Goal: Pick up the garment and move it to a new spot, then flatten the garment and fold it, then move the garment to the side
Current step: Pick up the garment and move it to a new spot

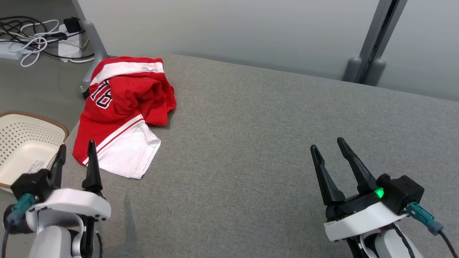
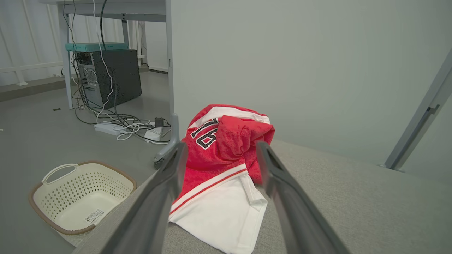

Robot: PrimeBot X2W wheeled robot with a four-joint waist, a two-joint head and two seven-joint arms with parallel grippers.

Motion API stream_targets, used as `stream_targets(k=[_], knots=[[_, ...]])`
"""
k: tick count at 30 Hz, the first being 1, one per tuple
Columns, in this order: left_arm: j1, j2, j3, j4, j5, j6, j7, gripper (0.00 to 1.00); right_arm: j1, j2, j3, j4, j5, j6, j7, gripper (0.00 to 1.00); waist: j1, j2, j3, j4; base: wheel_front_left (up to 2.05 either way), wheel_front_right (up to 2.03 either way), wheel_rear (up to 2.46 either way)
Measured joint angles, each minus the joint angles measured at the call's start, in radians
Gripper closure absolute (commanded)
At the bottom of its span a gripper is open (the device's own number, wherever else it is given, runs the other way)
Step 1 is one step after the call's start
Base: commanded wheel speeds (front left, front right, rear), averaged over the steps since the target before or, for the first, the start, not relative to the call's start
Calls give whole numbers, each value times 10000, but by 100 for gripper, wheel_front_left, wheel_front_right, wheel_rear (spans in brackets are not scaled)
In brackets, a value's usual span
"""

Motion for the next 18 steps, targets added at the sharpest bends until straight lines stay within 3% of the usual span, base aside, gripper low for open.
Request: stream_targets(k=[18], knots=[[-3684, 1941, 1129, 2050, -1569, -263, 2830, 0, -1324, -142, 174, -1016, 23, 0, -4, 0, 0, 0, 1614, -900, 0, 0, 0]])
